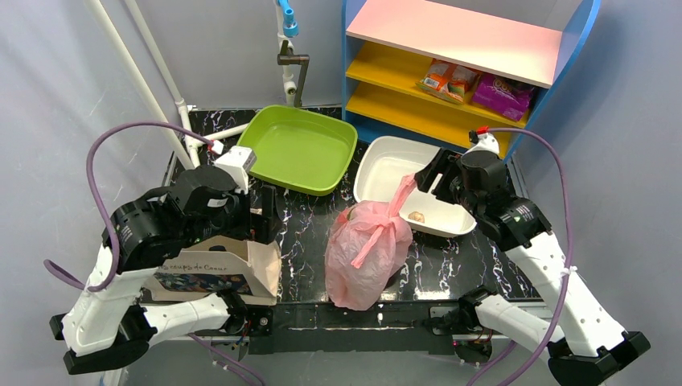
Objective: Place the food into the grocery bag and tie it
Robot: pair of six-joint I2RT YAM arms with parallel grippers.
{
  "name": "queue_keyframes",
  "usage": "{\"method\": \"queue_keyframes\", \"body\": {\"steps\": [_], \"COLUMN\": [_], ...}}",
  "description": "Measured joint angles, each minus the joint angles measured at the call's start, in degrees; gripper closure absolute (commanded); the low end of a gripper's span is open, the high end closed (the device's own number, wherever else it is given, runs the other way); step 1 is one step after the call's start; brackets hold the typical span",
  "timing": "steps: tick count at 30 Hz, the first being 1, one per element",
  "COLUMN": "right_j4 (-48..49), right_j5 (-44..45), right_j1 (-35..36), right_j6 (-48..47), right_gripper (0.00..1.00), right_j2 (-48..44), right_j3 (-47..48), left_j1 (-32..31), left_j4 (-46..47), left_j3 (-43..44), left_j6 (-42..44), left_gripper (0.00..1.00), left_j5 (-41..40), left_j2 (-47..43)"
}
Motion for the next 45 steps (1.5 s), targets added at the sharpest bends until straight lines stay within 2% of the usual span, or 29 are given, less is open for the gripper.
{"method": "queue_keyframes", "body": {"steps": [6, 10, 17, 18, 19, 22, 27, 35, 45], "right_j4": [-1.7, -2.1, -4.7, -4.7, -4.7, -5.3, -7.2, -7.4, -5.0], "right_j5": [-0.8, -2.8, -3.7, -3.7, -3.6, -3.4, -2.2, 0.3, 5.4], "right_j1": [0.0, 0.0, 0.0, 0.0, 0.0, 0.0, 0.0, 0.0, 0.0], "right_j6": [-0.1, -0.1, 0.1, 0.1, 0.0, -0.4, -1.7, -4.2, -9.2], "right_gripper": [0.25, 0.25, 0.25, 0.25, 0.25, 0.25, 0.25, 0.24, 0.17], "right_j2": [0.0, -0.5, -3.4, -4.0, -4.5, -5.3, -5.6, -6.6, -5.1], "right_j3": [3.0, 4.0, 3.3, 3.3, 3.3, 3.3, 3.3, 3.4, 4.2], "left_j1": [0.0, 0.0, 0.0, 0.1, 0.2, 0.9, 1.6, 1.6, 1.6], "left_j4": [-5.7, -7.1, -4.6, -3.8, -3.5, -1.1, 3.7, 17.4, 34.1], "left_j3": [-0.4, -6.3, -15.3, -16.5, -16.9, -19.4, -21.4, -22.3, -23.3], "left_j6": [-1.6, -3.4, -5.4, -5.6, -5.6, -5.9, -4.2, -2.0, -2.8], "left_gripper": [0.19, 0.26, 0.45, 0.5, 0.59, 1.0, 1.0, 1.0, 1.0], "left_j5": [-7.0, -8.7, -9.2, -9.6, -9.7, -10.1, -8.9, -1.0, 6.6], "left_j2": [-0.9, -3.3, -4.1, -4.0, -4.0, -3.4, -2.5, -1.7, 7.1]}}
